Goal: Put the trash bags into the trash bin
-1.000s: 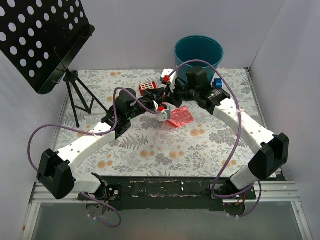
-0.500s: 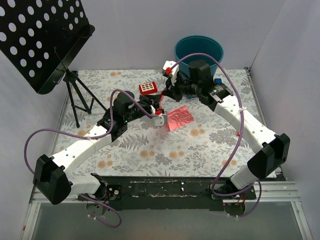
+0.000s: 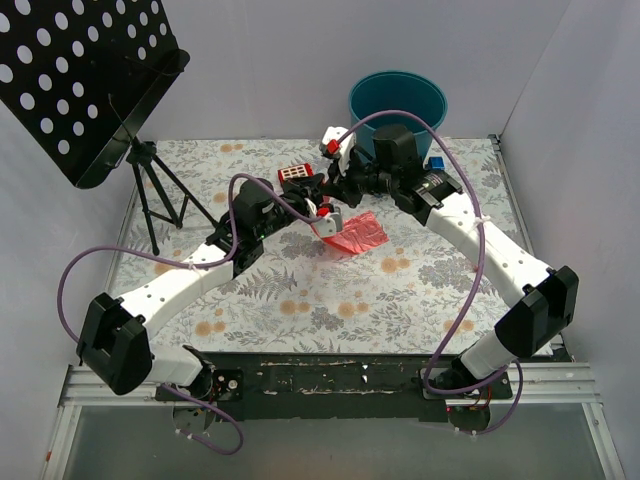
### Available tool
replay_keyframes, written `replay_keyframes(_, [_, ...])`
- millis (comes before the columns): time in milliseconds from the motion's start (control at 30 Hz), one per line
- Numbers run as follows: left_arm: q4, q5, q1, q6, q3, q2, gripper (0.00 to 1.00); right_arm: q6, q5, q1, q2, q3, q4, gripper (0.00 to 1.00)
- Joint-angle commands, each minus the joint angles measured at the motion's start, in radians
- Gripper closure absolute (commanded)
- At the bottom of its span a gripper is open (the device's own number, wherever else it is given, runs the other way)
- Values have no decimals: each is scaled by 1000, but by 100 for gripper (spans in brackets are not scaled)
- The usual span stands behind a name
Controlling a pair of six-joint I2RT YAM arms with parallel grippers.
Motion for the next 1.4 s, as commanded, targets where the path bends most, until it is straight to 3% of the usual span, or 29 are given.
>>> replay_keyframes(0, [12, 40, 4, -59, 46, -65, 100, -46, 42, 29, -6, -16, 52, 99])
replay_keyframes(233, [-97, 97, -10, -45, 21, -108, 100, -28, 57, 23, 28, 52, 60, 99])
replay_keyframes(533, [-229, -31, -13, -3, 22, 24, 100, 32, -92, 38, -49, 111, 58, 99])
replay_keyframes(633, [-224, -6, -13, -23, 25, 3, 100, -2, -47, 37, -50, 54, 57, 99])
replay_keyframes(767, [-76, 26, -19, -74, -5, -74, 100, -74, 40, 29, -38, -52, 45, 99])
replay_keyframes(900, [32, 43, -18, -99, -6, -103, 100, -76, 7, 27, -41, -69, 22, 99])
replay_keyframes(1167, [-89, 74, -18, -122, -59, -100, 100, 26, -173, 27, -37, 86, 32, 99])
replay_keyframes(1267, [-134, 83, -18, -97, -78, -126, 100, 58, -181, 12, -56, 76, 28, 98])
replay_keyframes(1367, [-119, 80, -18, -102, -70, -167, 100, 145, -246, -92, -78, 74, 19, 63])
